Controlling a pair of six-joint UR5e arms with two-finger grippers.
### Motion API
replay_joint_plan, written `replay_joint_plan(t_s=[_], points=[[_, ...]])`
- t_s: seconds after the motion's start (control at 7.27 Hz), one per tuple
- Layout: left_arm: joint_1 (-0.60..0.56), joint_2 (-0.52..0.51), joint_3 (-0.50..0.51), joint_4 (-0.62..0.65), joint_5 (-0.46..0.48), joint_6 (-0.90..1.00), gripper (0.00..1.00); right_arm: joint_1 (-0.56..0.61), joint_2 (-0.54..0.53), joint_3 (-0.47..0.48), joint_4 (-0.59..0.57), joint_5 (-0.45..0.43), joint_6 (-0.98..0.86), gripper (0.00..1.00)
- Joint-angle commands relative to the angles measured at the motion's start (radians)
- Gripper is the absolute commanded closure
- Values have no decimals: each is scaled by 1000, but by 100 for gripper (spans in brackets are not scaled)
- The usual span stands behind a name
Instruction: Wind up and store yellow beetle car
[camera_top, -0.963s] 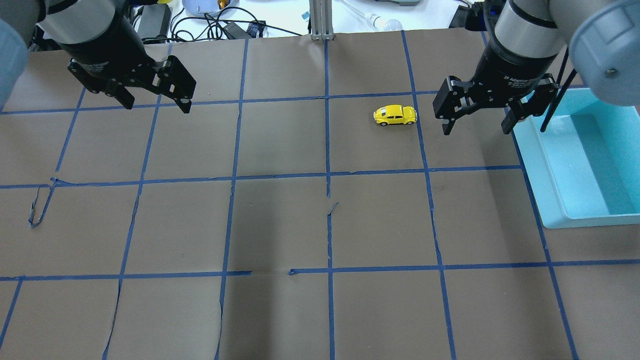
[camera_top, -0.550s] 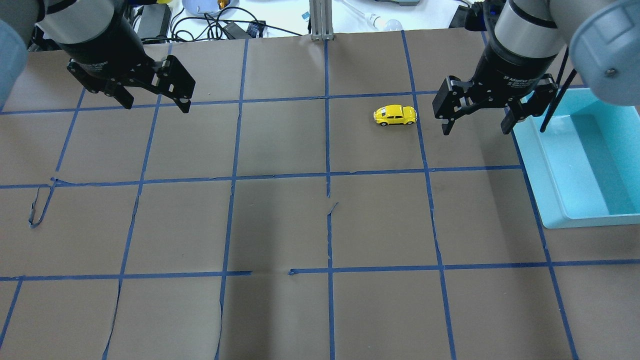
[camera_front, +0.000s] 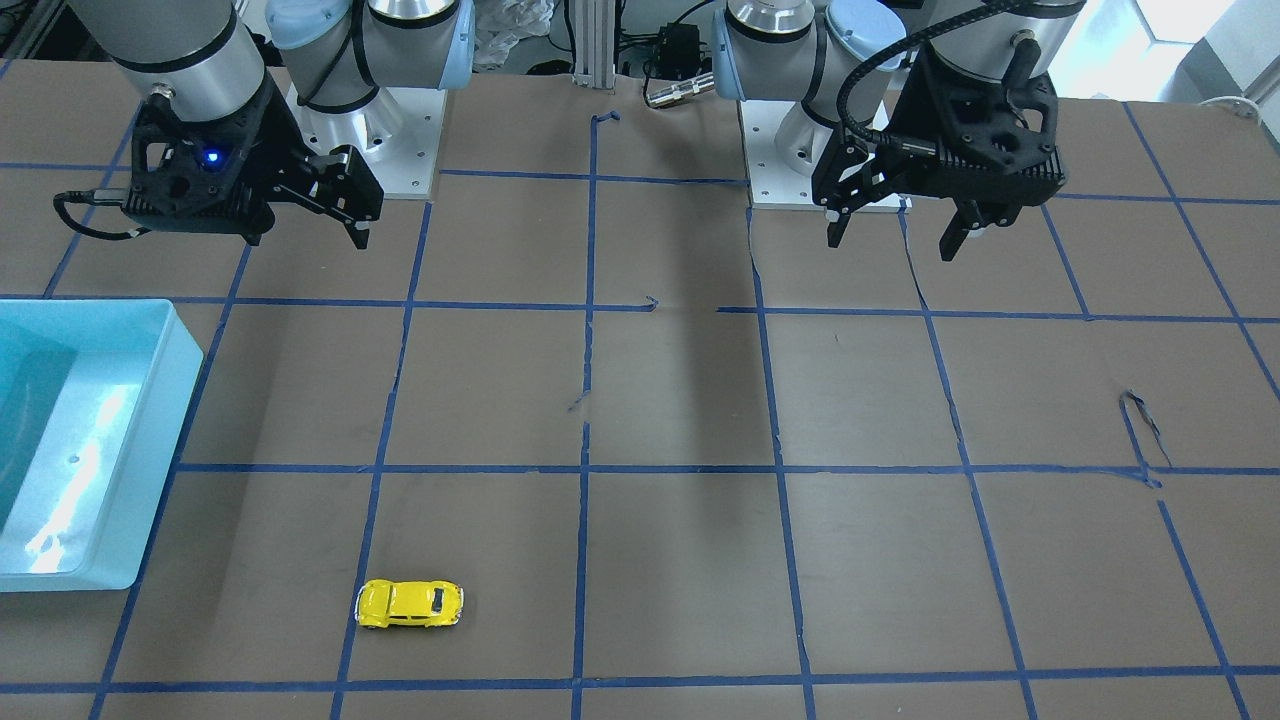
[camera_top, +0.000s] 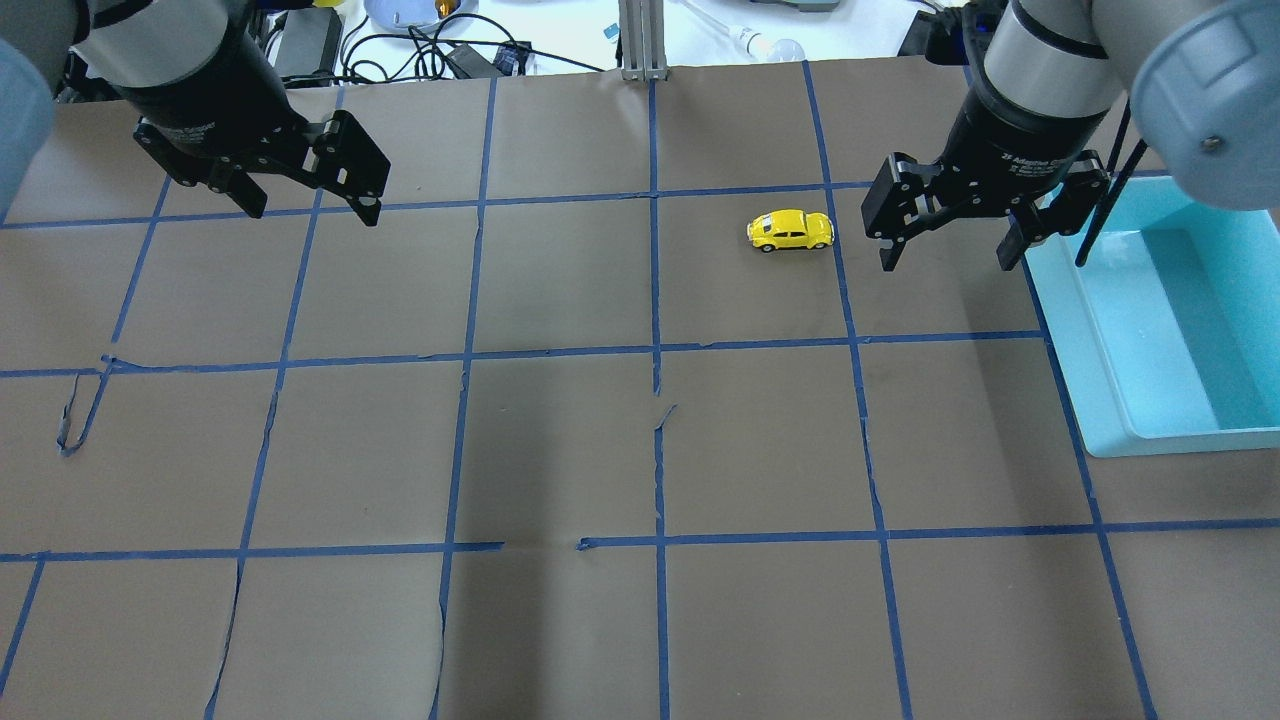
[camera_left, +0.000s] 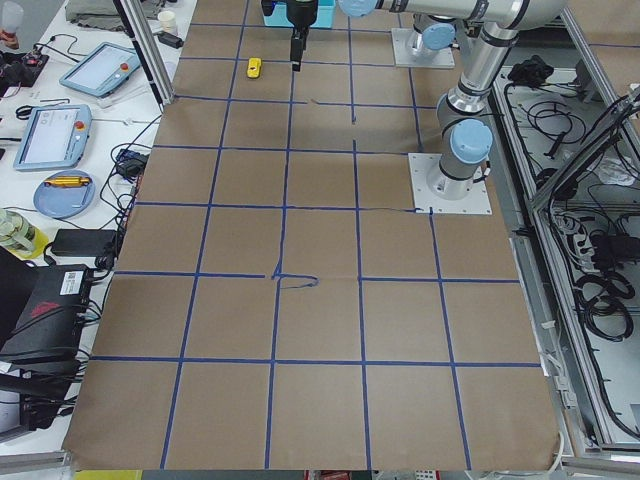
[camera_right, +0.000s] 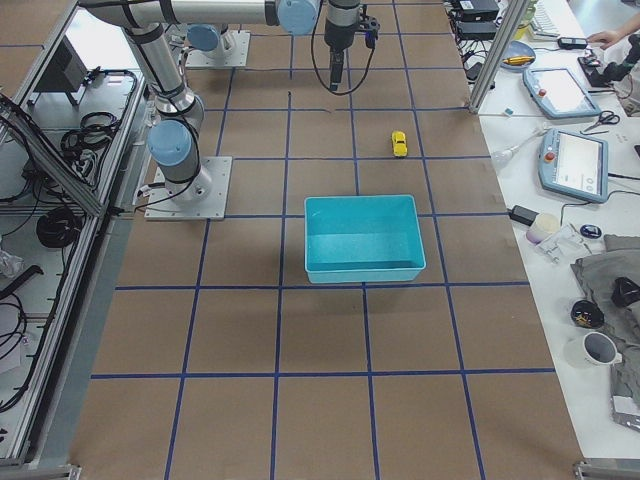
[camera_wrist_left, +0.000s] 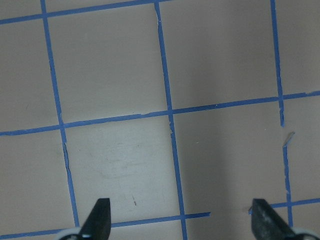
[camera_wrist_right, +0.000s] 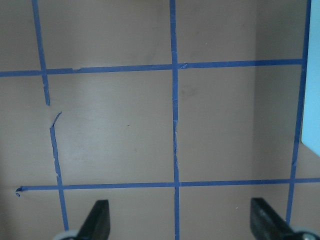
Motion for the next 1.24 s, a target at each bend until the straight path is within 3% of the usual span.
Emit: replay_joint_plan(t_s=[0.0,0.28,1.1], points=[[0,0,0,0,0,0,0,1,1,0,0,1,-1,0],[0,0,0,0,0,0,0,1,10,2,-107,1,-45,0],[0,2,0,0,0,0,0,7,293,-3,-617,3,-595,0]])
